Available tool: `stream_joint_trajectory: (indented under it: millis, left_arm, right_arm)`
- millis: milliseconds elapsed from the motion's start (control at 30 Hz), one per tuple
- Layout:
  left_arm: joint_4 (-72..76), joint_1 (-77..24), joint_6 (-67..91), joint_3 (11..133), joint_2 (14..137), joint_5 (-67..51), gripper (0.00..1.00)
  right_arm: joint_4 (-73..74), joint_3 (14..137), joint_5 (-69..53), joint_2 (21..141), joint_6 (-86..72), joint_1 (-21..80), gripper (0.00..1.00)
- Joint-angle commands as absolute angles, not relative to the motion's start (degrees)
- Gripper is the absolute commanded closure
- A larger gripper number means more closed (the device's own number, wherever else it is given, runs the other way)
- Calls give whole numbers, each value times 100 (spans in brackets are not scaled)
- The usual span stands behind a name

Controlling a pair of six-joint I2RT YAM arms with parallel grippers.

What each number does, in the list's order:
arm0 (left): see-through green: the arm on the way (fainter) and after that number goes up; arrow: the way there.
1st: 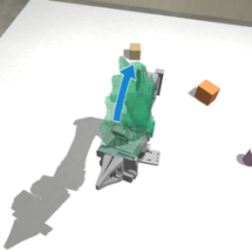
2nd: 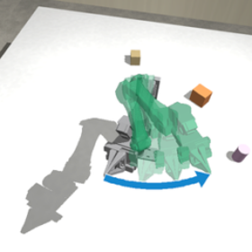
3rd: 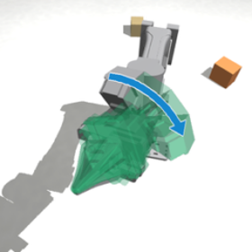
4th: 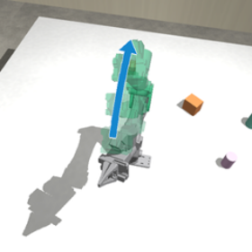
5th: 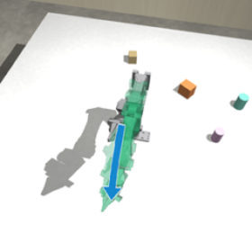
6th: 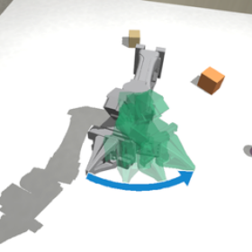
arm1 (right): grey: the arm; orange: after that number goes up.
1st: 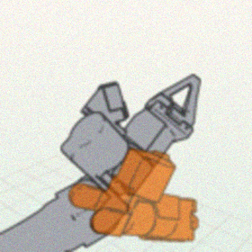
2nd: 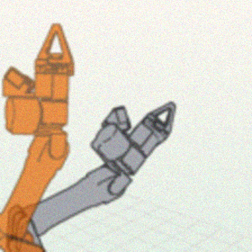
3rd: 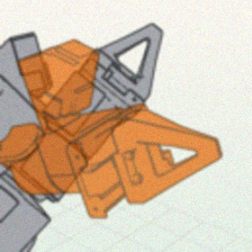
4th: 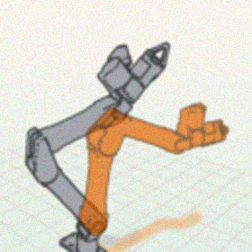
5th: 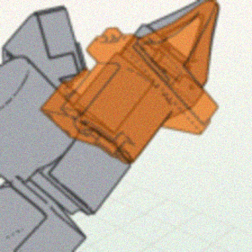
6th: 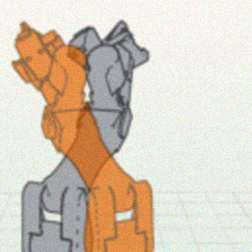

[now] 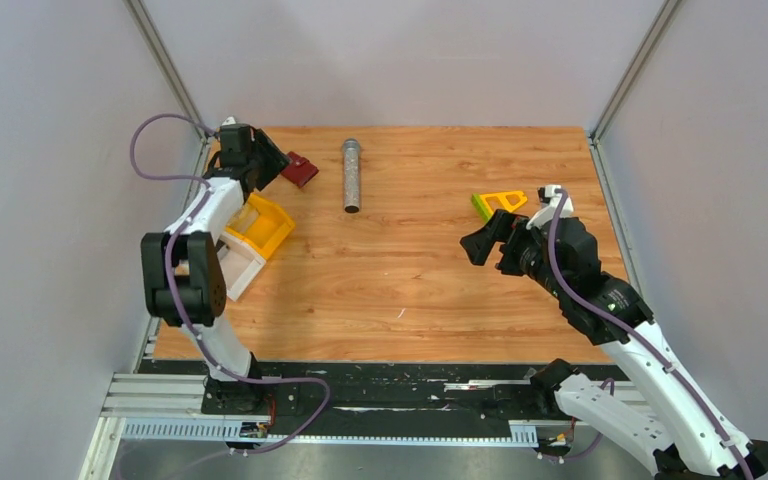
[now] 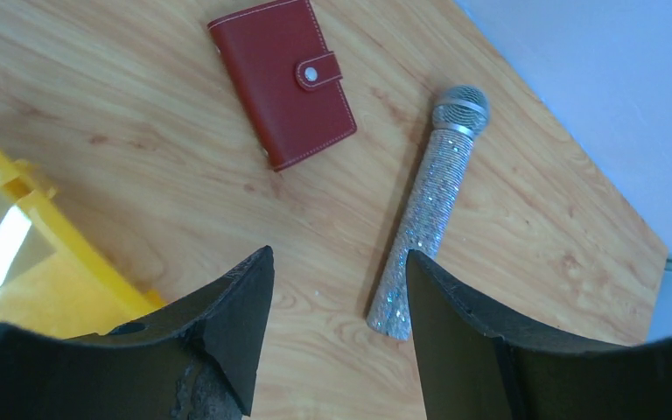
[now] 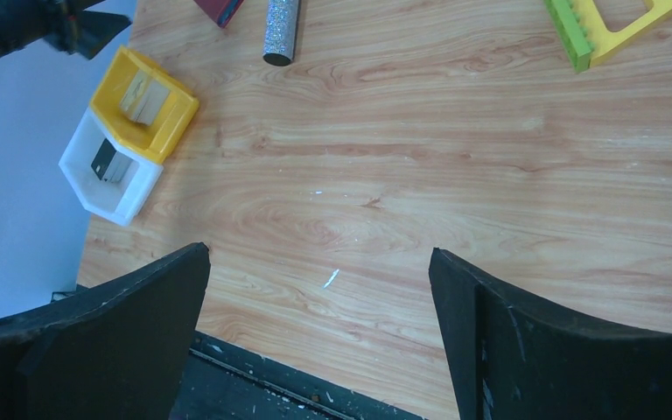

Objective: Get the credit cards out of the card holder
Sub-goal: Move the card holder to the center of the board.

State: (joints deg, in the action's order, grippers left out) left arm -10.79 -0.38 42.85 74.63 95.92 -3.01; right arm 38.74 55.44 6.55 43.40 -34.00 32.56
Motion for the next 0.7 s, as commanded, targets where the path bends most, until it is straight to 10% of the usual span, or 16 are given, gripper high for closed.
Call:
stream_joint_trajectory:
  millis: [0,667]
  left_arm:
    - [-647,137,4704,8322,10423,-484,35]
    - [-1130,72,5066,9825,12196,176,41]
  right_arm:
    - [3537,5556,424,4300,-3383,3270,0]
    - [3460,5532,491,4469,-3306,3270,1]
